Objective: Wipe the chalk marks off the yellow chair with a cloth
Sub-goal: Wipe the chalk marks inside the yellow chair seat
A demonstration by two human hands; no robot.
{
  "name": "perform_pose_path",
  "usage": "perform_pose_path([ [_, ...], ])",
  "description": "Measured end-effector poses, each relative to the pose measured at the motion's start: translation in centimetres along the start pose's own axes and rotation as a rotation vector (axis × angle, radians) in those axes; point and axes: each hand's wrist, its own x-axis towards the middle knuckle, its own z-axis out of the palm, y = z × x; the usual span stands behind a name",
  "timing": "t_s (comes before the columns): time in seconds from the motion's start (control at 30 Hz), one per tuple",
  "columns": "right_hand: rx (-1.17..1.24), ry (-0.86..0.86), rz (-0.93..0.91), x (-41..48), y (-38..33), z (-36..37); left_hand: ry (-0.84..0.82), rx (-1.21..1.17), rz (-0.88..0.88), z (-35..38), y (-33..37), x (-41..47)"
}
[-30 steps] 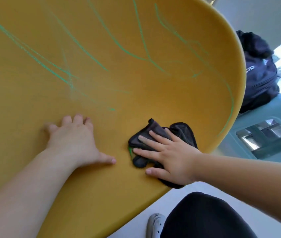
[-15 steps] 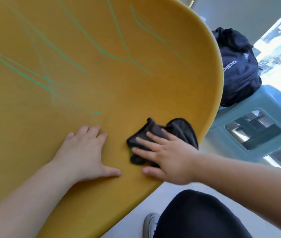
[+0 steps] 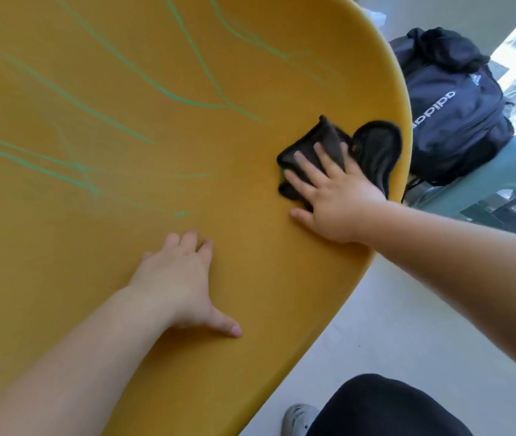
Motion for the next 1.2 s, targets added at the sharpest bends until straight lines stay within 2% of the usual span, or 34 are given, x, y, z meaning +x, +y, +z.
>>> perform_pose_path([
  [0.1, 0.141, -0.118, -0.318, -4.8, -5.4, 1.1, 0.019, 0.006, 0.012, 0.0, -0.1, 0.2],
  [0.17, 0.12, -0.124, -0.463, -6.0, -5.6, 1.0, 0.035, 0.009, 0.023, -0.1, -0.1, 0.3],
  [0.23, -0.037, -0.007, -0.415, -3.2, -2.1, 0.5, 0.043, 0.011, 0.031, 0.0, -0.1, 0.4],
  [0.3, -0.287, 0.181, -0.17, 1.8, 3.5, -1.3, 0.051, 0.015, 0.034, 0.2, -0.1, 0.4],
  [0.37, -0.418, 0.299, 0.102, 5.8, 7.1, -4.2, 0.049, 0.007, 0.037, 0.1, -0.2, 0.4],
  [0.47, -0.233, 0.33, 0.243, 8.9, 4.1, -4.4, 0.049, 0.006, 0.052, 0.1, -0.1, 0.4],
  [0.53, -0.006, 0.32, 0.176, 9.8, -1.1, -2.6, 0.051, 0.024, 0.079, 0.1, -0.4, 0.4],
  [0.63, 0.266, 0.224, -0.038, 8.2, -9.0, -0.6, 0.044, -0.027, 0.153, -0.7, -2.4, 0.8],
  [0.7, 0.312, 0.14, -0.239, 5.7, -11.3, 0.4, 0.08, -0.115, 0.164, -1.0, -4.4, 1.1],
  [0.77, 0.186, 0.162, -0.364, 4.4, -9.2, 0.9, 0.142, -0.142, 0.147, -0.7, -5.9, 1.1],
  [0.83, -0.023, 0.263, -0.304, 6.1, -3.7, 0.3, 0.188, -0.144, 0.135, -0.2, -6.2, 1.1],
  [0.93, -0.218, 0.362, 0.066, 9.1, 3.5, -2.7, 0.197, -0.153, 0.129, 0.1, -5.7, 1.0],
  [1.03, -0.088, 0.358, 0.223, 10.3, 0.9, -2.9, 0.196, -0.125, 0.114, 0.1, -5.3, 1.1],
  [1.1, 0.122, 0.295, 0.166, 10.0, -4.5, -1.8, 0.173, -0.138, 0.111, 0.1, -5.3, 1.2],
  [1.2, 0.318, 0.202, -0.106, 6.7, -11.8, 0.1, 0.132, -0.17, 0.125, -0.2, -5.4, 1.1],
])
